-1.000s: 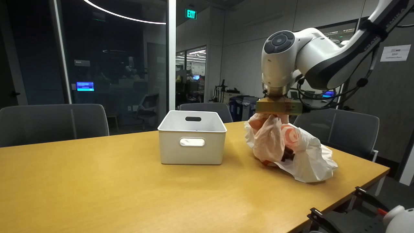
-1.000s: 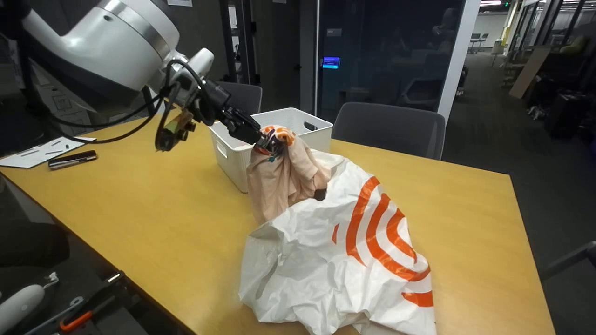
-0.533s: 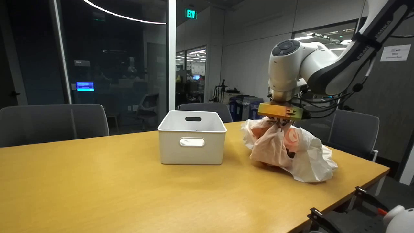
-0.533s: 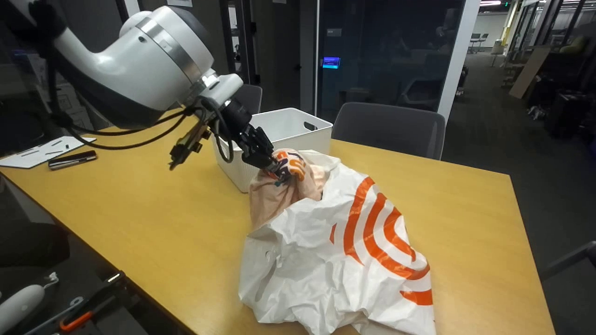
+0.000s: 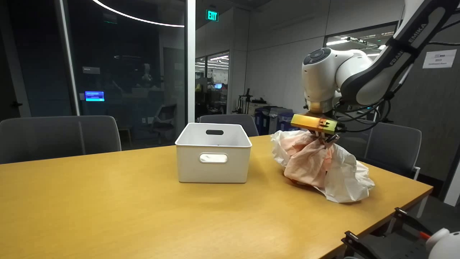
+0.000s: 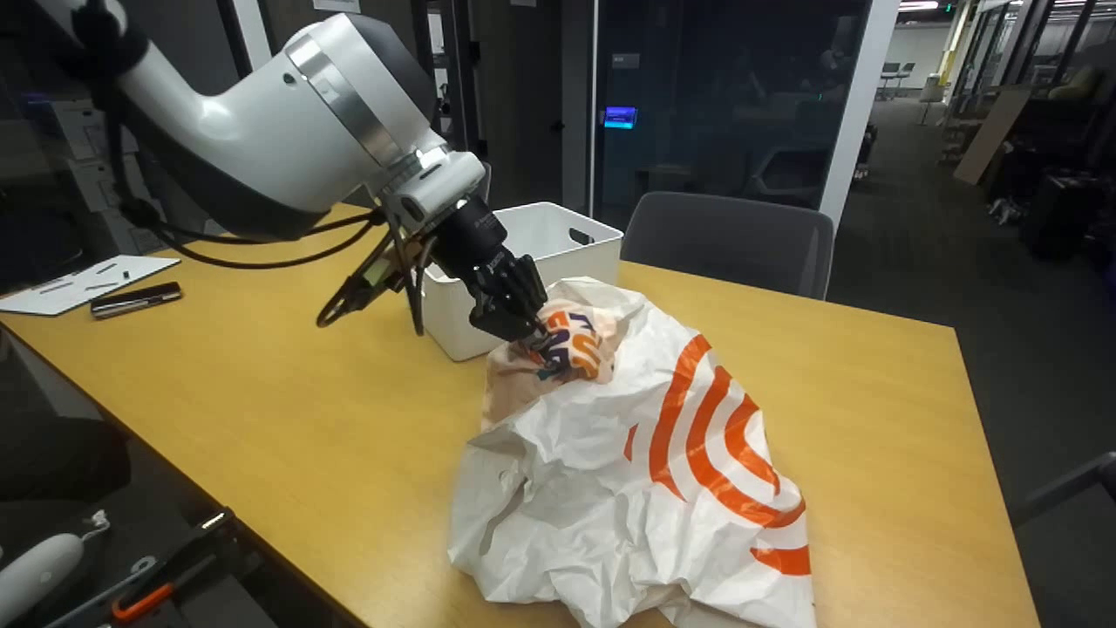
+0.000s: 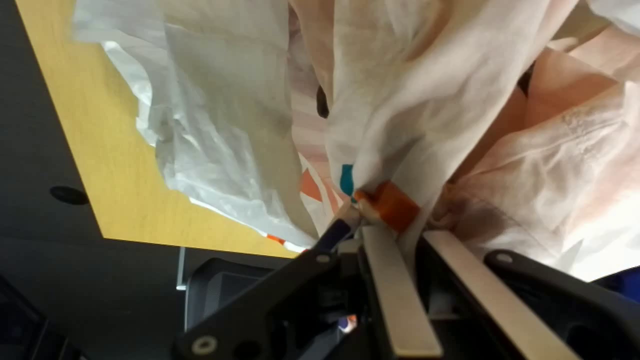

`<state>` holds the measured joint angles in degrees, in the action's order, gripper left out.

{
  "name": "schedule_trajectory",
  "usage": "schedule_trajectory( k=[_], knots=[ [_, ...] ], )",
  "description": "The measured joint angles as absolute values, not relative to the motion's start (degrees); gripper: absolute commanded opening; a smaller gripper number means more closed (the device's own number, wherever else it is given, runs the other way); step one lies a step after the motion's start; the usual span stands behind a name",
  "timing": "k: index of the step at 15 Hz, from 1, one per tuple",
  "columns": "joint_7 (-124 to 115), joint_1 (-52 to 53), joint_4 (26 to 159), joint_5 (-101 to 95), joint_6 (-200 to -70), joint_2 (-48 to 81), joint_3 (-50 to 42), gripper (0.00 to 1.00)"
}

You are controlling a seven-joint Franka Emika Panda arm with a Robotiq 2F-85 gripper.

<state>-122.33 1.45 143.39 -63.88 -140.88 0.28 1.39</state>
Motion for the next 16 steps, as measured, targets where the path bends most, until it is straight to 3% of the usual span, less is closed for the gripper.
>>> schedule_trajectory(
  k=[16],
  knots=[
    [-97.5, -1.9, 126.8, -39.6, -142.3, 20.9, -3.4, 0.03]
  ],
)
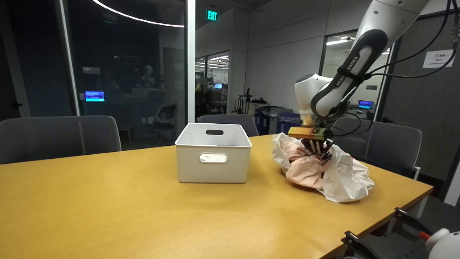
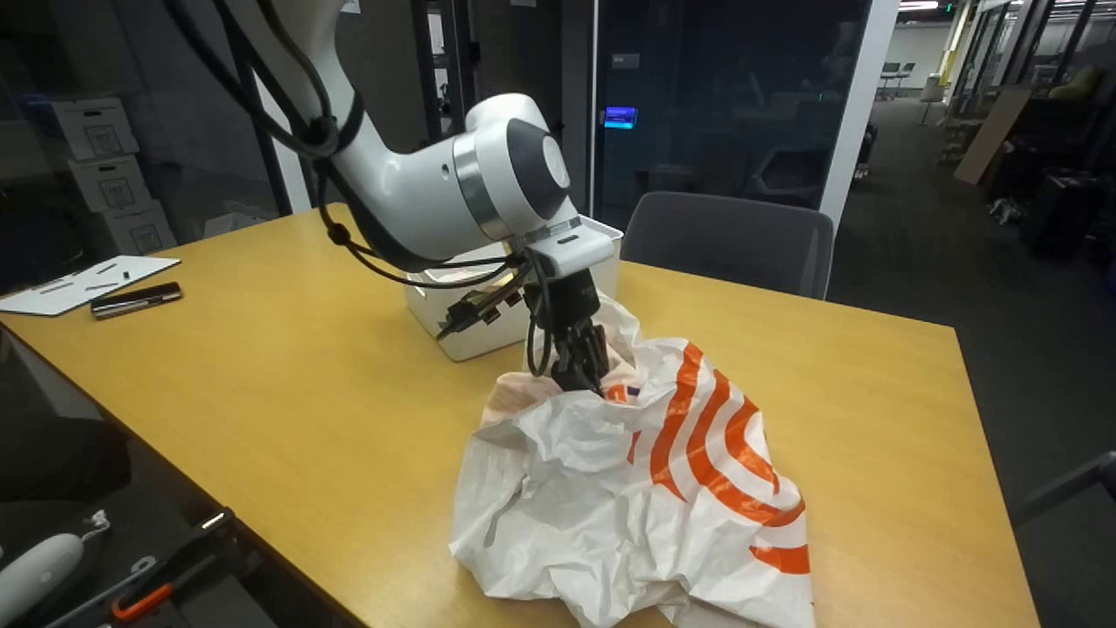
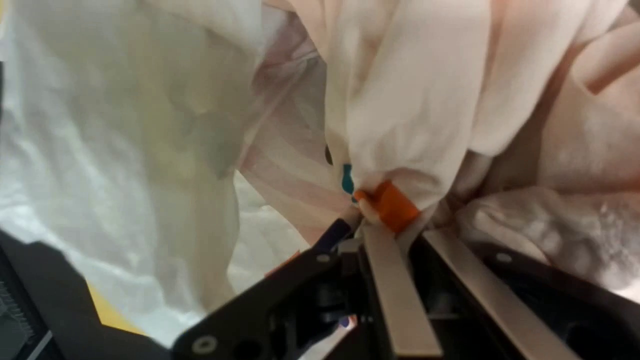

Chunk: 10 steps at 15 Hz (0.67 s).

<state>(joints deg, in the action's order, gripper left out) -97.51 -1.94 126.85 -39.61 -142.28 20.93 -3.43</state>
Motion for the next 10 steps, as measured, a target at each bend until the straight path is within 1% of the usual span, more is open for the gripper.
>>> schedule_trajectory(
  k=[2, 6, 7, 8, 9, 10],
  knots=[
    [-95.2, -1.9, 125.7, -36.8, -142.3, 23.1, -4.6, 0.04],
    [-94.4, -0.2, 123.6, -37.4, -141.9, 26.5, -8.5, 0.04],
    [-94.4, 0.6, 123.0, -38.2, -141.6, 27.2, -9.7, 0.32],
    [-94.4, 1.3, 122.5, -38.9, -141.2, 27.8, -10.7, 0.33],
    [-94.4, 1.8, 122.1, -39.1, -141.2, 28.4, -11.2, 0.38],
    [-94.4, 2.0, 121.8, -39.2, -141.2, 28.9, -11.3, 0.47]
  ],
)
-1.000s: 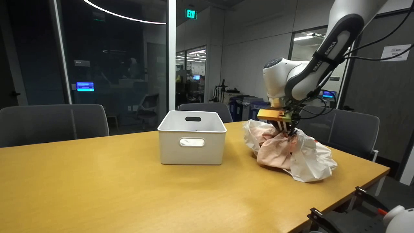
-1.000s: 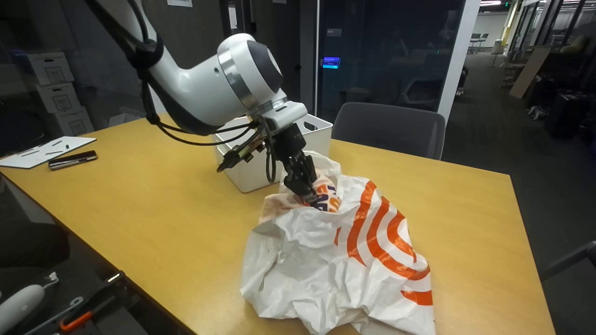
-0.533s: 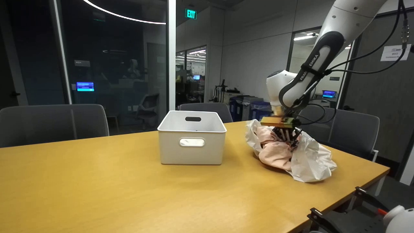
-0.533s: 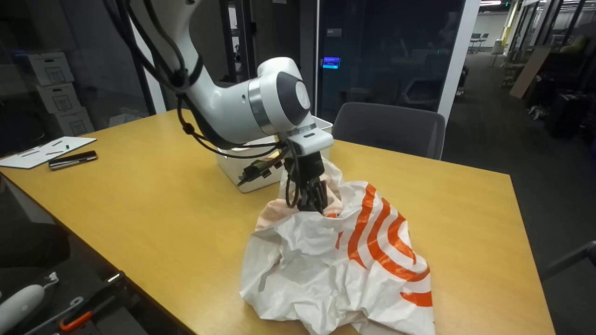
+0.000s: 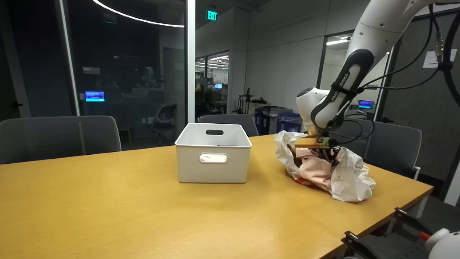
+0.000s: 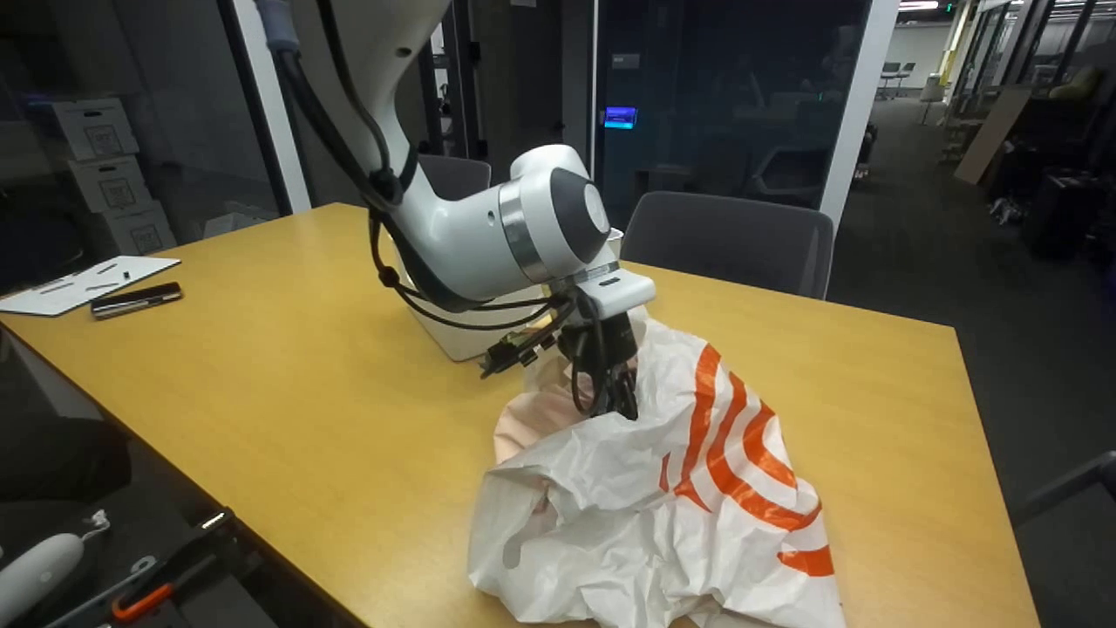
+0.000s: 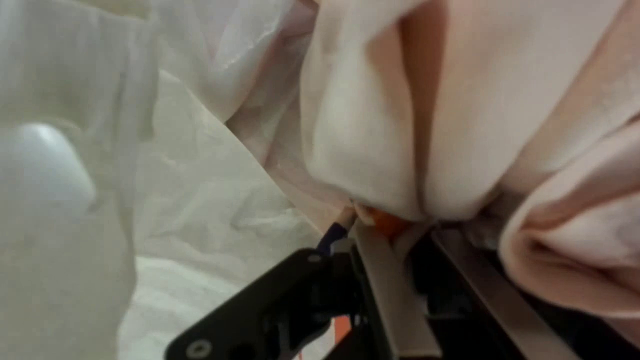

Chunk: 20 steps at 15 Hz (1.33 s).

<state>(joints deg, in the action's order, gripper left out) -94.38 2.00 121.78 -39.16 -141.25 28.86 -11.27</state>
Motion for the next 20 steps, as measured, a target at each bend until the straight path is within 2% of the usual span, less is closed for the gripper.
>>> schedule_trajectory(
  k=[4, 7, 14, 20],
  knots=[
    [-94.0, 2.8, 121.7, -39.0, -142.9, 28.7, -11.0, 0.8],
    [-93.7, 4.5, 122.3, -39.5, -143.4, 26.7, -11.0, 0.99],
    [-93.6, 7.3, 128.4, -43.0, -144.0, 15.7, -9.4, 1.0],
    [-88.6, 8.9, 132.9, -44.1, -145.6, 6.6, -1.3, 1.0]
  ],
)
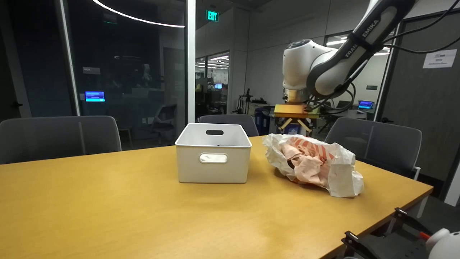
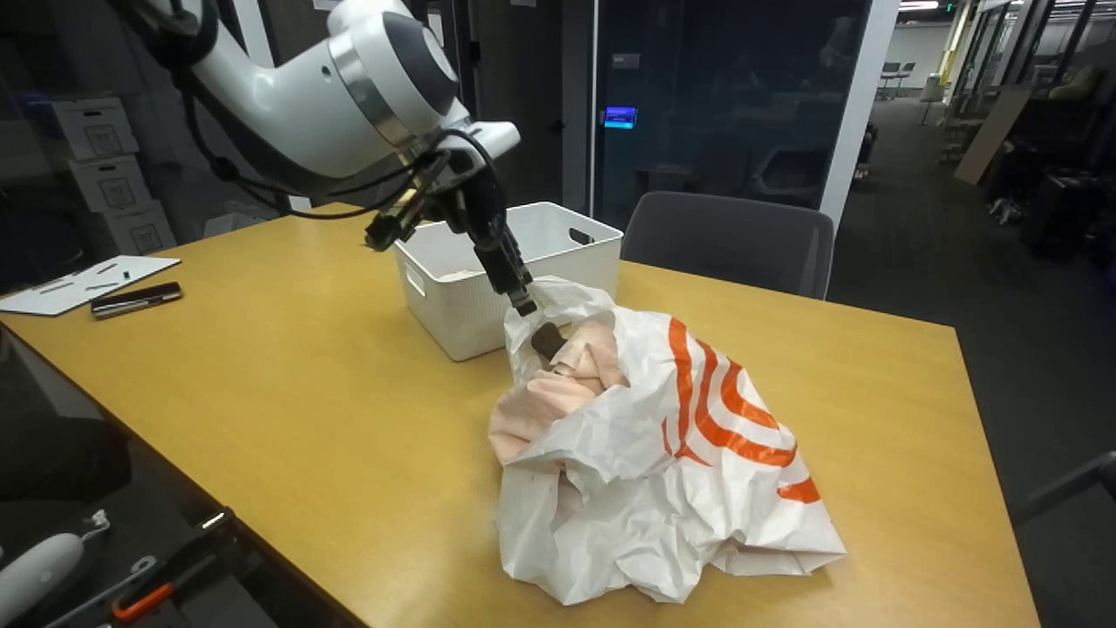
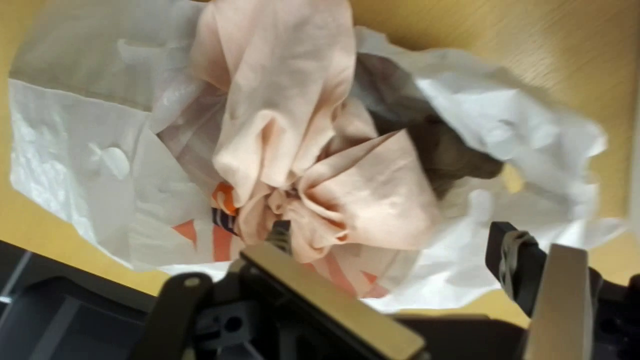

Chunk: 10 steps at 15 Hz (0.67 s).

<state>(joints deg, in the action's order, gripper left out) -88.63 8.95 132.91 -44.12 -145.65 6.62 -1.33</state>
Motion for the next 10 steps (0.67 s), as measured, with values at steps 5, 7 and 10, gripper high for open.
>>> schedule_trajectory(
  k=[5, 7, 10],
  knots=[
    [-79.8, 11.7, 128.0, -43.6, -144.7, 5.9, 5.5, 1.0],
    [-73.9, 12.1, 124.0, -41.7, -143.7, 7.3, 7.0, 1.0],
    [-62.5, 12.4, 116.9, -35.3, -141.2, 11.1, 8.6, 1.0]
  ],
)
